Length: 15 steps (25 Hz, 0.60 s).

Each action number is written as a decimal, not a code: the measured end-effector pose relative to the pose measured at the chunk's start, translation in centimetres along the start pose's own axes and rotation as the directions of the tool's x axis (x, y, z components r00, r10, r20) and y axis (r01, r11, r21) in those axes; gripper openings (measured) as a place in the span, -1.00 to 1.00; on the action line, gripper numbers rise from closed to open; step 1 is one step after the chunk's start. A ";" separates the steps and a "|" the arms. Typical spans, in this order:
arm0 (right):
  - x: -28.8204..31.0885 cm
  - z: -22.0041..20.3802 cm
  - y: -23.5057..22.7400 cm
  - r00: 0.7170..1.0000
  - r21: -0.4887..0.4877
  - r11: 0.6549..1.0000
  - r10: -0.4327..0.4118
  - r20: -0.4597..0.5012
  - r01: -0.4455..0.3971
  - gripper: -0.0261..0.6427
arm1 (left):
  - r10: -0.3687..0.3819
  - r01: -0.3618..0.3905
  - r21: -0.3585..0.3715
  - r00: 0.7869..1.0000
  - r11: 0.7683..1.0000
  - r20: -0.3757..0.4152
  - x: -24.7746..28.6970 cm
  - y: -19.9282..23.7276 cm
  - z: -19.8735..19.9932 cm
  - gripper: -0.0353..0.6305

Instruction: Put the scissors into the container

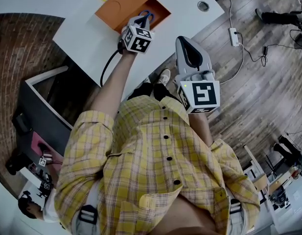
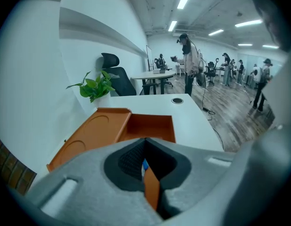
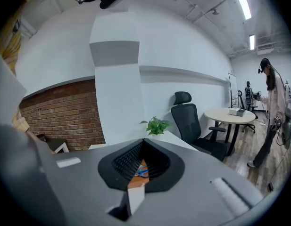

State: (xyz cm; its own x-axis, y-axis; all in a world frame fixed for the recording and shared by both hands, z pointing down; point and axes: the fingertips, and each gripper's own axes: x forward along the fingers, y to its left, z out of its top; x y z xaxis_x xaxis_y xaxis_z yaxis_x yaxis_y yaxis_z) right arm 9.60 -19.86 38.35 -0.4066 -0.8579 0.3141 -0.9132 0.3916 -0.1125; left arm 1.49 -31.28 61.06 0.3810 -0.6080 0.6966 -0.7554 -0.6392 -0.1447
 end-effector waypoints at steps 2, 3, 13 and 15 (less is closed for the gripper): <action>-0.1 0.1 0.2 1.000 -0.002 1.000 0.005 0.004 -0.005 -0.91 | 0.005 -0.005 -0.023 1.000 1.000 0.014 -0.7 0.1 0.2 -0.88; -0.1 0.1 0.3 1.000 -0.003 1.000 0.009 0.007 -0.009 -0.91 | 0.008 -0.007 -0.035 1.000 0.999 0.021 -1.2 0.2 0.3 -0.88; -0.1 1.2 1.7 0.999 -0.017 0.999 0.036 0.029 -0.035 -0.91 | 0.051 -0.033 -0.141 0.991 0.989 0.121 -6.3 0.4 2.4 -0.88; 0.0 1.4 2.0 0.999 -0.016 0.999 0.038 0.034 -0.037 -0.91 | 0.066 -0.042 -0.166 0.988 0.985 0.141 -7.4 0.7 2.9 -0.88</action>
State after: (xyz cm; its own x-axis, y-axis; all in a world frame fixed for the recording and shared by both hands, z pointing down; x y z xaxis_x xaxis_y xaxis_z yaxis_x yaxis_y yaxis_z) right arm 7.74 -19.54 36.76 -0.4417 -0.8533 0.2771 -0.8968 0.4288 -0.1092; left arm -0.30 -28.57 53.74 0.4016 -0.7093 0.5792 -0.8490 -0.5256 -0.0549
